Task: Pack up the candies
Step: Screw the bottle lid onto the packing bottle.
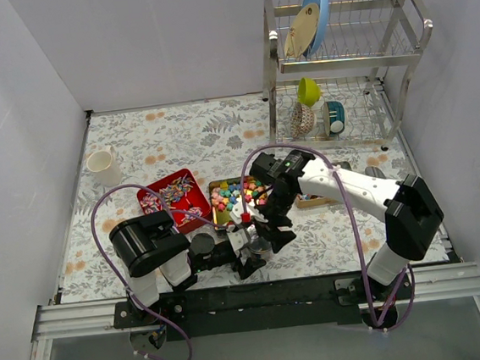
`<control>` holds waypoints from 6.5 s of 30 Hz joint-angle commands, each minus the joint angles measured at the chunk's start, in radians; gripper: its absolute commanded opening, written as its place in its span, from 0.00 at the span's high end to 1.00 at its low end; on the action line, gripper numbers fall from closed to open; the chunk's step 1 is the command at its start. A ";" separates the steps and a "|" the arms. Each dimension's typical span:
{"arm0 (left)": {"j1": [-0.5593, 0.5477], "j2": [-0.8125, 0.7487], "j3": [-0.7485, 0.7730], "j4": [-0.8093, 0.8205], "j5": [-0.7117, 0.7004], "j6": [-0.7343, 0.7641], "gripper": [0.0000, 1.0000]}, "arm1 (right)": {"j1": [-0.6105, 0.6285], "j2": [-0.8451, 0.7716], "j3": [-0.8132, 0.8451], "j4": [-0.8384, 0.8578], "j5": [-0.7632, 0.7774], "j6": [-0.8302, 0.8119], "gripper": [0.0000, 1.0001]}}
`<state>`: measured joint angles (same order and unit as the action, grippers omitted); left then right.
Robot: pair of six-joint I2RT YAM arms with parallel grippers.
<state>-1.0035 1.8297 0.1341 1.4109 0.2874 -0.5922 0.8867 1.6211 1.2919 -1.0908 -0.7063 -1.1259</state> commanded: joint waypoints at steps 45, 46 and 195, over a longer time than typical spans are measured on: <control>0.054 0.052 0.012 0.165 -0.018 -0.124 1.00 | -0.026 -0.196 -0.201 -0.072 0.123 0.064 0.25; 0.054 0.054 0.012 0.165 -0.001 -0.124 1.00 | -0.026 -0.201 -0.209 -0.070 0.125 0.069 0.25; 0.091 0.137 0.153 -0.148 0.133 -0.136 1.00 | -0.135 0.016 0.004 -0.083 0.041 0.055 0.24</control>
<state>-0.9321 1.9297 0.2905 1.4010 0.4652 -0.7013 0.7456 1.6386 1.3125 -1.0939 -0.6128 -1.1252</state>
